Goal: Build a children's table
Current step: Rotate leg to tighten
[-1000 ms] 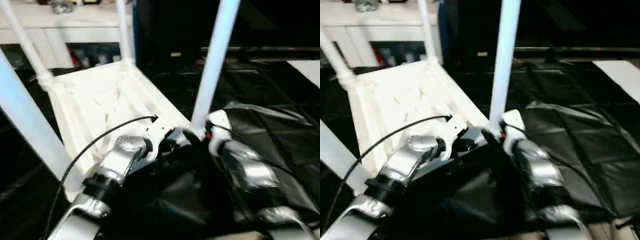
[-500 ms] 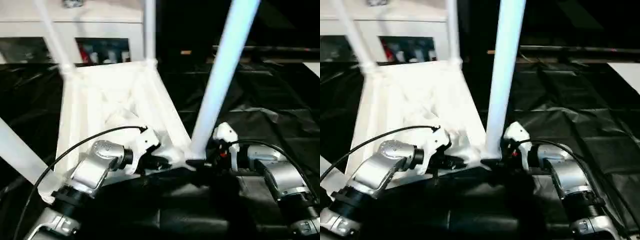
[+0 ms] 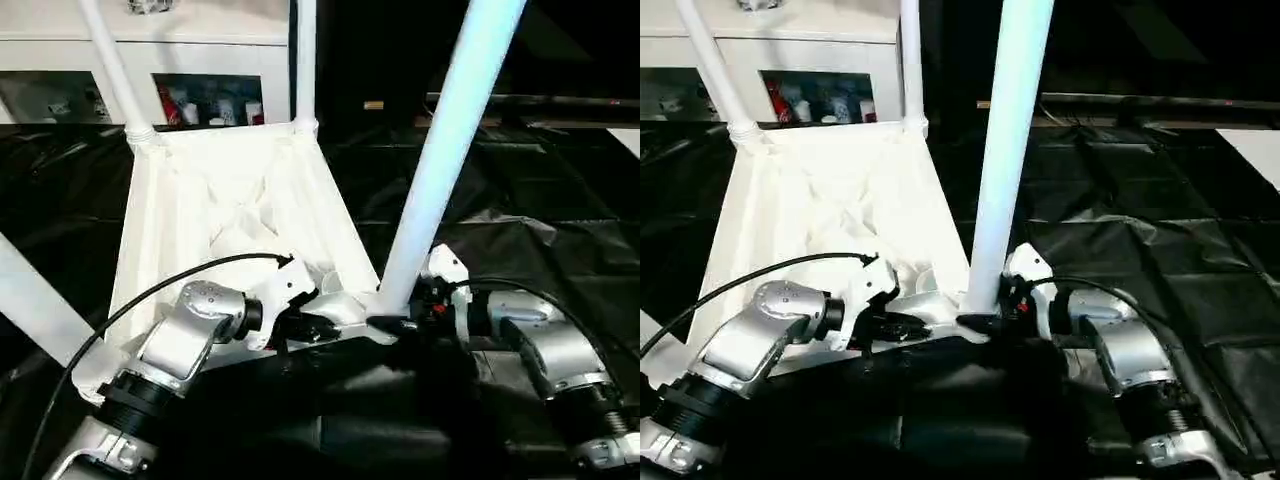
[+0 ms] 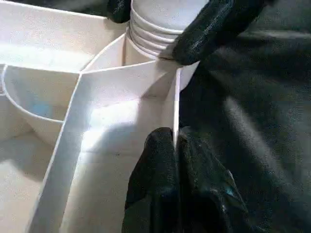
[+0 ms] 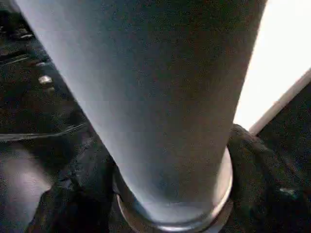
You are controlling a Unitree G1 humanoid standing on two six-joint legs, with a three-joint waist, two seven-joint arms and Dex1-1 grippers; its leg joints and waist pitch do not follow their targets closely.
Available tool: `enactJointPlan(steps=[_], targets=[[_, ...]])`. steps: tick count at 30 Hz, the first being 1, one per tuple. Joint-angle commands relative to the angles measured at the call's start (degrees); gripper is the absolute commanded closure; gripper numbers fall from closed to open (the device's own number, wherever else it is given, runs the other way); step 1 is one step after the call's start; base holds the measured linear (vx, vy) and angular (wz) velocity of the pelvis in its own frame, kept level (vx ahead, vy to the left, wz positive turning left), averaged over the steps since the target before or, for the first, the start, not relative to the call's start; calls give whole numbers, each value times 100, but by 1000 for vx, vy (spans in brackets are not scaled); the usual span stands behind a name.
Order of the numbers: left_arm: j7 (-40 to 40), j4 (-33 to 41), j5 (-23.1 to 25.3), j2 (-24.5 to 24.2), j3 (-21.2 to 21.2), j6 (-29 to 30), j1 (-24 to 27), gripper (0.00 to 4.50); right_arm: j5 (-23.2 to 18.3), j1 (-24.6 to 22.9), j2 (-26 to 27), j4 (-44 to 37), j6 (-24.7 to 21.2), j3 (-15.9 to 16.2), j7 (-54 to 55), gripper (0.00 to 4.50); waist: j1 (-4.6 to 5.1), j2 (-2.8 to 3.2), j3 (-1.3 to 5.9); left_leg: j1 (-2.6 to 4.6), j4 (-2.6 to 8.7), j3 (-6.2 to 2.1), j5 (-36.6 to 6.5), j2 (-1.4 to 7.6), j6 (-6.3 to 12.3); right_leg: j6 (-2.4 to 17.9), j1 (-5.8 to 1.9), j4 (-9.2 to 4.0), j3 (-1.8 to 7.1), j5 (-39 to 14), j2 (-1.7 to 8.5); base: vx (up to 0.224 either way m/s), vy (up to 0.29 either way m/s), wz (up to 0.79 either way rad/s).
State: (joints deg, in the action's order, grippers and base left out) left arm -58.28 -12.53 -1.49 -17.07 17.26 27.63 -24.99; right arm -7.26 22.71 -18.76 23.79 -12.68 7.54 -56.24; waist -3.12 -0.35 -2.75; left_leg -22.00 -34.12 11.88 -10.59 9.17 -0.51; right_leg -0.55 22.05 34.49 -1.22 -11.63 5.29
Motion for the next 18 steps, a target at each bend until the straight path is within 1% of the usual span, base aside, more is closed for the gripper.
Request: enactJointPlan(steps=[1, 2, 3, 4, 5, 7, 9, 10, 11, 12, 13, 14, 15, 16, 17, 18], targets=[[860, -157, -97, 583, -236, -156, -264, 450, 388, -149, 434, 453, -32, 325, 850, 171, 35, -133, 266, 143, 472, -194, -1406, 405, 88, 1296, -111, -445, 166, -1694, 346, 0, 0, 0], [915, -180, -83, 607, -246, -160, -273, 450, 400, -149, 457, 473, -35, 317, 912, 173, 53, -124, 261, 148, 484, -203, -1495, 402, 17, 1229, -101, -458, 168, -1870, 341, 0, 0, 0], [1322, -381, 0, 816, -320, -189, -365, 450, 449, -123, 678, 641, -75, 215, 1419, 175, 79, -139, 256, 164, 494, -220, -1699, 396, -99, 1106, -77, -487, 166, -2192, 340, 0, 0, 0], [1487, -473, 28, 910, -351, -201, -408, 450, 454, -103, 784, 716, -98, 159, 1637, 177, 97, -134, 255, 180, 496, -219, -1791, 393, -138, 1068, -55, -506, 173, -2297, 336, -69, 12, -2], [1788, -625, 65, 1080, -408, -193, -498, 450, 439, -30, 988, 863, -173, 28, 2069, 178, 134, -129, 249, 176, 505, -242, -1975, 380, -199, 936, -38, -538, 172, -2551, 339, 0, 0, 0], [2271, -879, 120, 1363, -489, -208, -667, 450, 392, 146, 1324, 1147, -261, -184, 2739, 178, 159, -101, 260, 173, 519, -274, -2080, 374, -267, 840, -36, -556, 162, -2689, 349, 0, 0, 0], [2526, -1051, 140, 1547, -522, -246, -793, 450, 328, 316, 1561, 1385, -247, -312, 3094, 178, 187, -102, 264, 153, 540, -280, -2144, 370, -285, 799, -39, -569, 154, -2617, 334, 0, 0, 0], [2605, -1153, 184, 1643, -498, -304, -857, 450, 310, 437, 1719, 1527, -132, -327, 3142, 178, 180, -63, 267, 163, 539, -285, -2185, 367, -292, 799, -27, -568, 155, -2584, 336, 0, 0, 0], [2654, -1230, 225, 1705, -484, -352, -897, 450, 316, 513, 1824, 1626, -30, -330, 3174, 178, 201, -52, 283, 162, 543, -282, -2247, 357, -314, 817, -32, -577, 153, -2366, 316, 0, 0, 0], [2645, -1284, 250, 1755, -445, -396, -927, 450, 316, 573, 1917, 1667, 69, -290, 3118, 143, 195, -53, 286, 158, 544, -277, -2236, 357, -296, 827, -32, -571, 158, -2302, 318, 0, 0, 0], [2642, -1298, 257, 1769, -434, -408, -935, 450, 316, 589, 1943, 1679, 97, -279, 3102, 143, 191, -20, 288, 171, 540, -266, -2254, 361, -274, 855, -17, -579, 168, -2182, 316, 0, 0, 0], [2592, -1378, 294, 1832, -362, -507, -984, 450, 297, 662, 2084, 1661, 206, -203, 2911, 122, 182, 12, 289, 174, 541, -270, -2241, 361, -266, 880, -24, -568, 169, -2098, 316, 0, 0, 0], [2527, -1401, 280, 1834, -352, -540, -1003, 450, 271, 683, 2116, 1631, 214, -193, 2810, 108, 187, -6, 293, 164, 538, -256, -2217, 359, -233, 915, -28, -569, 171, -1970, 308, 0, 0, 0], [2490, -1412, 268, 1829, -355, -556, -1013, 450, 255, 692, 2124, 1615, 207, -198, 2764, 106, 182, 10, 288, 165, 541, -249, -2212, 357, -197, 944, -29, -570, 175, -1909, 303, 0, 0, 0], [2454, -1405, 264, 1813, -346, -564, -1013, 450, 246, 684, 2103, 1582, 206, -192, 2714, 99, 183, -3, 293, 152, 537, -248, -2181, 356, -159, 962, -44, -562, 176, -1905, 311, 0, 0, 0], [2261, -1371, 251, 1698, -278, -635, -1008, 450, 201, 648, 1970, 1457, 250, -189, 2498, 88, 175, 32, 298, 154, 534, -252, -2156, 357, -148, 973, -49, -557, 177, -1895, 319, 0, 0, 0]])
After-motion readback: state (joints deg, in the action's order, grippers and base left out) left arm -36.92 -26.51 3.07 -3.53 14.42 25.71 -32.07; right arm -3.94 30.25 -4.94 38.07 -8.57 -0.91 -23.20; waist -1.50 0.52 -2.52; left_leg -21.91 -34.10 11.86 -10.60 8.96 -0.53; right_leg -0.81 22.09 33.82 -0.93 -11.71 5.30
